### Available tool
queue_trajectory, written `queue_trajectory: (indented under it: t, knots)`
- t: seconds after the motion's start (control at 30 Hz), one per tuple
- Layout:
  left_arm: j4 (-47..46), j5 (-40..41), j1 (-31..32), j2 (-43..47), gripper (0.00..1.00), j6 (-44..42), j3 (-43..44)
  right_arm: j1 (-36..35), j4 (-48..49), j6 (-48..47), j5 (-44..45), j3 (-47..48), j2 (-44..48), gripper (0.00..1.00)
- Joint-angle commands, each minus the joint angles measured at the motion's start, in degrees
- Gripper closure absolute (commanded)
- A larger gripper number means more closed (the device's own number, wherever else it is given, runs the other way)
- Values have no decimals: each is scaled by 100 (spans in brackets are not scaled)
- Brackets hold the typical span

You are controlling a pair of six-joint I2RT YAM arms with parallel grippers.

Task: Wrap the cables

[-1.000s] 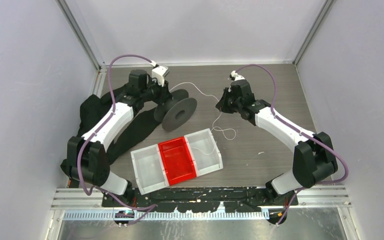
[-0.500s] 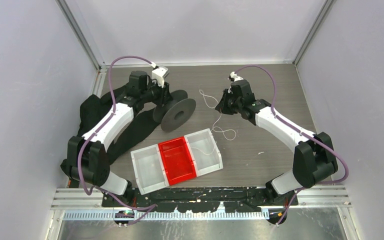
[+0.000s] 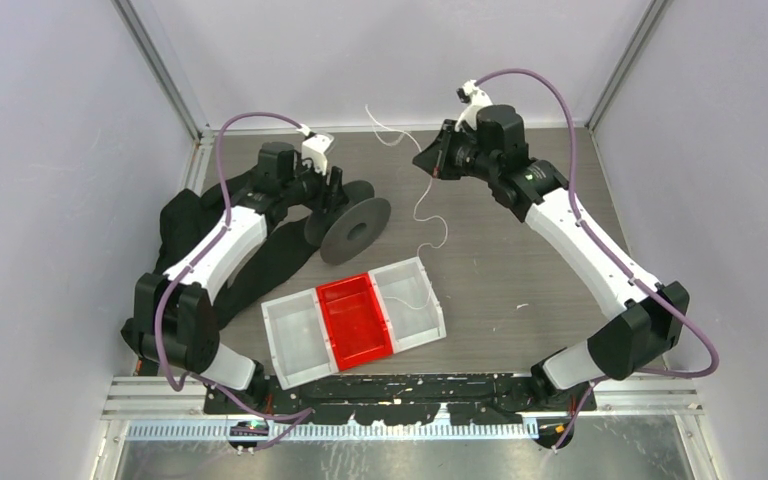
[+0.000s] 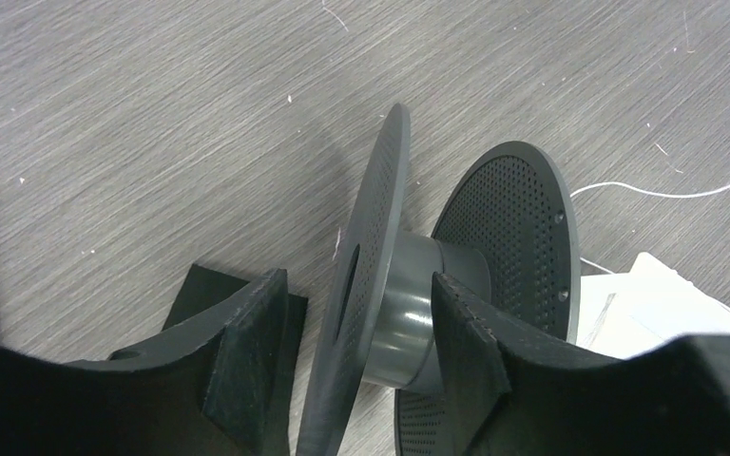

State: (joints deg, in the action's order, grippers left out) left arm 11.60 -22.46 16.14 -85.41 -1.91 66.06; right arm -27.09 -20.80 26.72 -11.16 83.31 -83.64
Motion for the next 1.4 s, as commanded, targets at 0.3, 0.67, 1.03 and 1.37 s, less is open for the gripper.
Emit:
queue_trajectory:
  t: [0.3, 0.67, 1.03, 1.37]
  knots:
    - [582, 258, -27, 467, 31, 164, 328, -621, 137, 373, -734, 338, -240, 99]
    - [920, 128, -123, 837, 24, 432, 247, -963, 473, 637, -706, 24, -407, 99]
    - [1333, -228, -618, 1138, 20, 674, 199, -1106, 661, 781, -713, 45, -528, 100]
    - [819, -292, -819, 1557, 15, 1236, -388, -1384, 1003, 1037, -718, 56, -819, 100]
